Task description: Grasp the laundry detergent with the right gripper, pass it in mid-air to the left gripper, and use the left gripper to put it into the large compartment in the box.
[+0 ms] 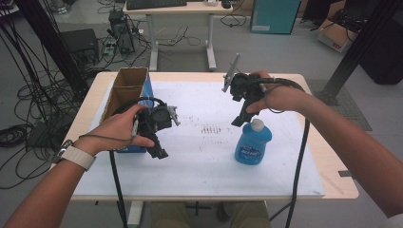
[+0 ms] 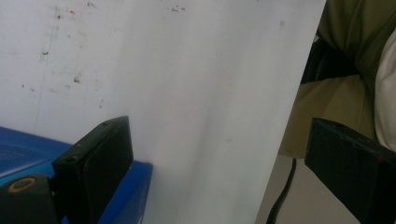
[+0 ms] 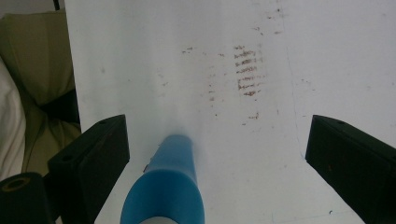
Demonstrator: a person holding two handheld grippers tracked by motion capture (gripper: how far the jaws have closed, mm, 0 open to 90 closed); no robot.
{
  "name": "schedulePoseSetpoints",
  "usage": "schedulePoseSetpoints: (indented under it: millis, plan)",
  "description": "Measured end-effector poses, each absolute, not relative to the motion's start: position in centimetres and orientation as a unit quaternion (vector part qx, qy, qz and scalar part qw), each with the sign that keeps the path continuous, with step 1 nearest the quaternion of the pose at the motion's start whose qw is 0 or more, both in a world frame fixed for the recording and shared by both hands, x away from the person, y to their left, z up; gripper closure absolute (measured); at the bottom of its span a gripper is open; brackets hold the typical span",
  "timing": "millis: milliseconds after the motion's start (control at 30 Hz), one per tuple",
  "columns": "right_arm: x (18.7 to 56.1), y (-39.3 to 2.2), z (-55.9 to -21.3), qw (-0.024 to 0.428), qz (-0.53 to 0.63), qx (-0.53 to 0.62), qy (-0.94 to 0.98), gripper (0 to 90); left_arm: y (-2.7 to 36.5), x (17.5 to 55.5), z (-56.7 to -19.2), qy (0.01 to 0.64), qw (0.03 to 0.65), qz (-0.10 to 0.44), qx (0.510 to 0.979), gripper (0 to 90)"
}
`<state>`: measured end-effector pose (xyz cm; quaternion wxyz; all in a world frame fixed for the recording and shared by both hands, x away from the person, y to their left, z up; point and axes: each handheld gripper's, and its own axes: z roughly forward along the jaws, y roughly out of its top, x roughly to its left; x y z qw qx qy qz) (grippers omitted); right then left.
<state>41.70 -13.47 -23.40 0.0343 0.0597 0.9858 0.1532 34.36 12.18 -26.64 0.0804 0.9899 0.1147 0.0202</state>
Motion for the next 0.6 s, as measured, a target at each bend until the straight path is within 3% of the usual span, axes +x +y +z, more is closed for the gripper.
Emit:
schedulePoseSetpoints:
  millis: [600]
  plan:
    - [41.0, -13.9, -21.8, 0.049, 0.163, 0.062, 0.983, 5.1, 11.8, 34.0, -26.3, 0.122, 0.092, 0.024, 0.988, 8.1]
